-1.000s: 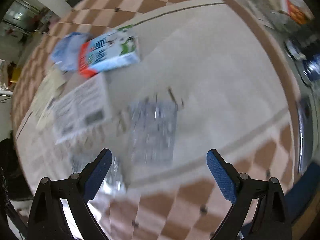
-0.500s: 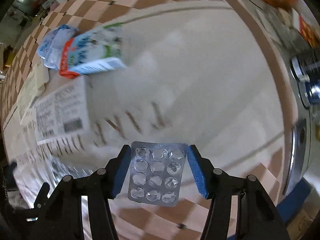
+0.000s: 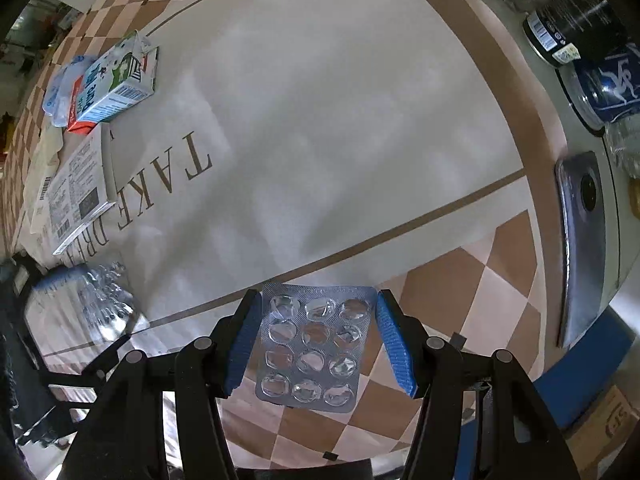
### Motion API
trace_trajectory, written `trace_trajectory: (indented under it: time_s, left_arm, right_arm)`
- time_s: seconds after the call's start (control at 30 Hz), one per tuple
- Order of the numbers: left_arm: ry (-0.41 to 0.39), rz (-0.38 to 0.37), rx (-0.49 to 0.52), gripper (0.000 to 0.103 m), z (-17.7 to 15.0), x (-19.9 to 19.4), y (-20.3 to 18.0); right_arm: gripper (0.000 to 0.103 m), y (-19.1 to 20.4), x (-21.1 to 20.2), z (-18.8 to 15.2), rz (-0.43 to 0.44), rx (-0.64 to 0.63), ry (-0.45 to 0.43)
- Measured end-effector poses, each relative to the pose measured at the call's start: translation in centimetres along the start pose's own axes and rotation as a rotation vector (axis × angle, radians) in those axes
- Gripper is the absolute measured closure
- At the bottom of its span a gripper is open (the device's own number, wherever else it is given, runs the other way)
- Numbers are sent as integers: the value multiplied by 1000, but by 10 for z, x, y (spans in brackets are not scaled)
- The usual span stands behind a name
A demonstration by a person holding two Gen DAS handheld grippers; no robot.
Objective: Collect trash
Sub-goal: 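Grasp a blister pack with the right gripper while the left grasps another blister pack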
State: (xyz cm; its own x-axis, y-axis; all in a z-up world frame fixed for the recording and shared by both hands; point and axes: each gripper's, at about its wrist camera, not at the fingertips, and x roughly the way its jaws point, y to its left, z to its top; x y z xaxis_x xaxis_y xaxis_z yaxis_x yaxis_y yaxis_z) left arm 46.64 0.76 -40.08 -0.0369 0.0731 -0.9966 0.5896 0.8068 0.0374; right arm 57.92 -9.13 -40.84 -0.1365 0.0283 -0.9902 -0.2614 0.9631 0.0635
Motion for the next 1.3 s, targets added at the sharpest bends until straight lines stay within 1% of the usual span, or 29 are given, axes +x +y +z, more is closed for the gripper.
trace_trajectory:
  time_s: [0.03,0.07,0.1,0.13,0.2,0.23,0.3,0.33,0.37,0.43,0.47,0.5,0.57,0.63,0.67,0.7,0.73,0.77,0.8,0.87,0.97,1.0,1.07,1.1,1.13,1.17,1.23,1.27,1.3]
  left_arm:
    - [-1,2,-20,36,2,-1,-1]
    - [2,-8,-66,36,4,-1,2]
    - [3,-20,-110,37,-8,1,14]
    - [-2,-32,-175,37,-9,0,19]
    - [15,-62,-377,37,-16,1,39]
    - [24,-131,-552,37,-26,3,49]
    - [26,-193,-811,37,-46,5,63]
    - [6,-230,-921,37,-55,4,67]
    - [-2,-253,-1005,37,-62,4,69]
    - [-30,-276,-1091,36,-66,3,72]
    - [-32,-266,-1097,36,-61,2,72]
    - [-22,-246,-1082,36,-54,1,71]
    - [5,-194,-1040,36,-40,0,60]
    - [23,-133,-989,33,-20,-2,50]
    - [7,-95,-972,33,-14,-6,48]
    - [4,-90,-969,35,-12,-8,40]
    - [-5,-99,-977,40,-9,-10,39]
    - [-13,-108,-983,40,-11,-13,31]
    - [-19,-104,-980,40,-17,-14,26]
    - [-27,-84,-974,40,-16,-17,20]
    - [-54,-52,-972,40,-48,-24,3]
    - [-70,-46,-978,40,-55,-32,2]
    - [-105,-22,-987,40,-65,-48,1]
    - [-123,-11,-994,40,-81,-58,-5]
    - [-152,6,-1005,40,-86,-70,-8]
    - [-173,19,-1019,40,-99,-83,-14]
    - [-219,32,-1048,40,-115,-104,-23]
    - [-238,35,-1062,40,-138,-113,-35]
    - [-261,36,-1079,40,-150,-119,-40]
  right_arm:
    - [43,-2,3,-4,3,-1,4]
    - [43,-1,3,-6,5,0,5]
    - [43,-1,4,-8,10,0,7]
    - [43,-1,3,-9,11,-3,8]
    - [43,-2,3,-10,14,-4,8]
    - [43,-7,3,-5,17,-6,11]
    - [43,-5,3,-8,19,-8,14]
    - [43,-1,7,-20,18,-8,13]
    - [43,0,8,-20,13,-9,13]
    - [43,6,12,-22,5,-9,25]
    - [42,7,16,-21,2,-4,33]
    - [41,9,22,-23,-10,-10,40]
    - [37,16,27,-29,-48,-33,26]
    - [35,25,30,-35,-95,-50,0]
    - [37,26,30,-39,-109,-36,-26]
    - [38,25,30,-42,-104,-21,-37]
    - [41,26,30,-45,-103,-19,-51]
    - [44,29,29,-51,-101,-20,-59]
    - [44,30,30,-54,-102,-16,-62]
    - [45,30,31,-58,-99,-19,-64]
    - [45,32,23,-67,-57,-20,-71]
    - [45,23,11,-74,-48,-32,-84]
    - [45,20,-1,-84,-23,-49,-101]
    - [45,21,-6,-90,-8,-60,-116]
    - [45,22,-11,-97,0,-73,-135]
    - [45,24,-15,-103,6,-86,-152]
    - [45,28,-27,-123,23,-112,-181]
    - [45,32,-32,-132,33,-124,-189]
    - [45,36,-37,-137,40,-135,-194]
